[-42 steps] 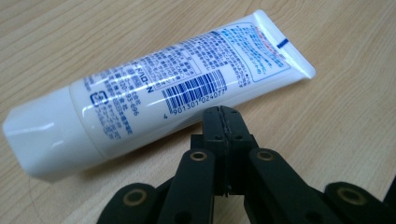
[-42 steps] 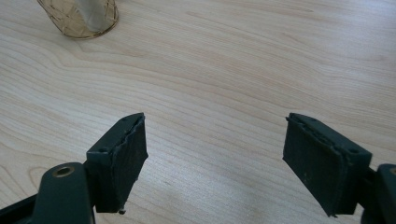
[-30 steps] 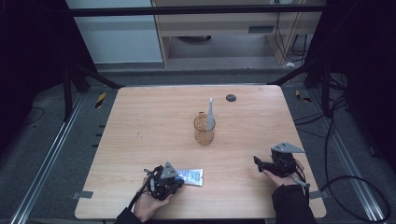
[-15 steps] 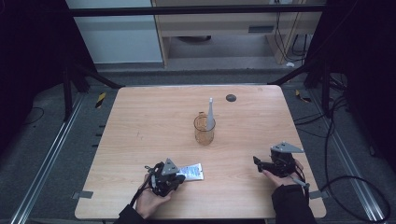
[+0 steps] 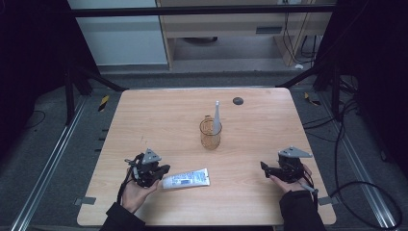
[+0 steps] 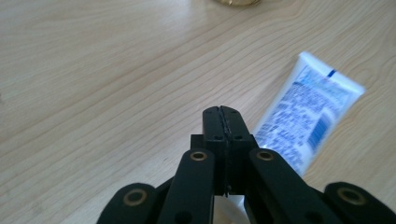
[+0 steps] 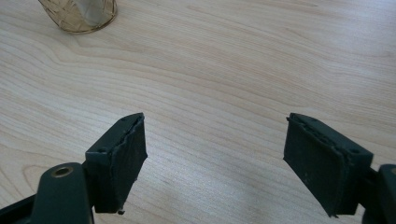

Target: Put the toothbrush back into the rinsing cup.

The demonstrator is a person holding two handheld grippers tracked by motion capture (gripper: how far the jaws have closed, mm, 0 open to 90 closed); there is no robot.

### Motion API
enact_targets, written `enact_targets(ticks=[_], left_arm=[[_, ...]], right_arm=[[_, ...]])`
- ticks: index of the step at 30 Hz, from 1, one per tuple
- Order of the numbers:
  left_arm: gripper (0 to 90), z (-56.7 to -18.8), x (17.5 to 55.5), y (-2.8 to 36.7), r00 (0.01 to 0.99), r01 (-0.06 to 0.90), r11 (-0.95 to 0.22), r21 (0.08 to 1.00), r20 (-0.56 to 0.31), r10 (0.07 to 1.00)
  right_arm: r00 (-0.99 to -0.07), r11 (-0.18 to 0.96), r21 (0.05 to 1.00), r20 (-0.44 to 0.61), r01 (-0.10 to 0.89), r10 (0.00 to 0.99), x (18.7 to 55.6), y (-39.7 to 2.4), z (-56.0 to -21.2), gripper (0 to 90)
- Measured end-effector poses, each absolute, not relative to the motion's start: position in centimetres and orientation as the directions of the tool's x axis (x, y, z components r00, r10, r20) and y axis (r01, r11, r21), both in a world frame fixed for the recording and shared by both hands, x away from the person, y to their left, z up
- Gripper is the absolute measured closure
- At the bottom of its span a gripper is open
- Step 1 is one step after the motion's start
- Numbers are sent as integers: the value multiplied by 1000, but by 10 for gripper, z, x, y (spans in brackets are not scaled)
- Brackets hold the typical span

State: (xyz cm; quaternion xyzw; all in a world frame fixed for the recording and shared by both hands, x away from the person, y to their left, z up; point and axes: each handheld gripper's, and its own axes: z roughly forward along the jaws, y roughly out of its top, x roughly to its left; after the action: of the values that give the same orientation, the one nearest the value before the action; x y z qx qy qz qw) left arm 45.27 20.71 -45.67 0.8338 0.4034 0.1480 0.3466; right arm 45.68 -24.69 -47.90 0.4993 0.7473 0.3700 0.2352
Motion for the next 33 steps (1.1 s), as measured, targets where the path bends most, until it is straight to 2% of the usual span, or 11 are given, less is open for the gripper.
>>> enact_targets(ticks=[10, 33], left_arm=[[897, -466, 456, 207, 647, 592, -476, 650, -32, 762], [897, -470, 439, 205, 668, 587, -508, 631, -23, 744]], right_arm=[[-389, 227, 786, 18, 575, 921, 457, -247, -480, 211], [-391, 230, 788, 14, 570, 920, 456, -248, -479, 210]])
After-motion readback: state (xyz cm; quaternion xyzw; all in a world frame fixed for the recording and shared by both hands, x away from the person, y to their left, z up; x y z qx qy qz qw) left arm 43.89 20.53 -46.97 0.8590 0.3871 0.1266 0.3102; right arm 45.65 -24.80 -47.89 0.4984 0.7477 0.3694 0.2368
